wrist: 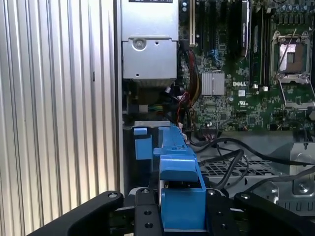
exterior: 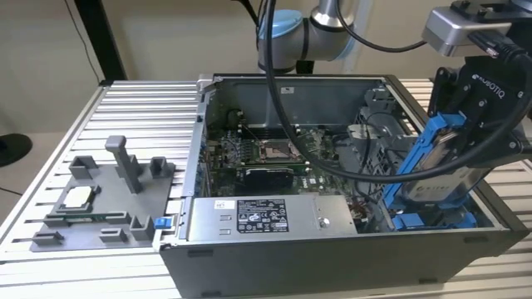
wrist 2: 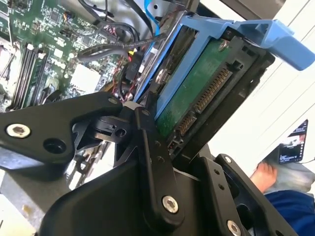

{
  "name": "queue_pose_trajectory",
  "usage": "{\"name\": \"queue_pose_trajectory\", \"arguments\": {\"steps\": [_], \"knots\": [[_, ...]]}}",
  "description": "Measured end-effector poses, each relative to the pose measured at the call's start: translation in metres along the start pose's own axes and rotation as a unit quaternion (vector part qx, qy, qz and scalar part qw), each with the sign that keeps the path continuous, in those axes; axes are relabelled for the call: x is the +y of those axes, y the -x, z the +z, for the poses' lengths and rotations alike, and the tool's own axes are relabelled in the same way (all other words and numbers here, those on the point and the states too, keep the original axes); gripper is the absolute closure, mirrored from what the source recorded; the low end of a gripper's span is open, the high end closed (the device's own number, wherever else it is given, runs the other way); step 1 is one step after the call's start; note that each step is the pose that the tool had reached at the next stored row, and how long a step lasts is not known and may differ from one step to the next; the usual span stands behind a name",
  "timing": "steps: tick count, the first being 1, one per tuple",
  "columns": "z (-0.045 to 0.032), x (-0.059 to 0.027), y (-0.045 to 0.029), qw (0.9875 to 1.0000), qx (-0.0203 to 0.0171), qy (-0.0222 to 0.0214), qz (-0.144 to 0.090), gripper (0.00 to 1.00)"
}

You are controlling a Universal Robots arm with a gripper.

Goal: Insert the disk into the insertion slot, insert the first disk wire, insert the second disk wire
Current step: 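Insert the disk into the insertion slot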

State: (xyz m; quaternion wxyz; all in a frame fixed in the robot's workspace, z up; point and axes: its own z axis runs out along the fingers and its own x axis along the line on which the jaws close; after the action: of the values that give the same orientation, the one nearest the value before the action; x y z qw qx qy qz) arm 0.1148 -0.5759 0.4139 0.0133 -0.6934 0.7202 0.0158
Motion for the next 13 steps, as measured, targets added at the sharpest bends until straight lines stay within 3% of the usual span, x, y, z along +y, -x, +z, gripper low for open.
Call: {"name": "queue_pose_trajectory", "arguments": {"steps": [5, 13], "knots": [[0.0035, -0.0018, -0.0006, 1.0, -0.0026, -0.0009, 0.0, 1.0], [0.0106, -0.002, -0.0074, 1.0, -0.0062, -0.0006, 0.0, 1.0]]}}
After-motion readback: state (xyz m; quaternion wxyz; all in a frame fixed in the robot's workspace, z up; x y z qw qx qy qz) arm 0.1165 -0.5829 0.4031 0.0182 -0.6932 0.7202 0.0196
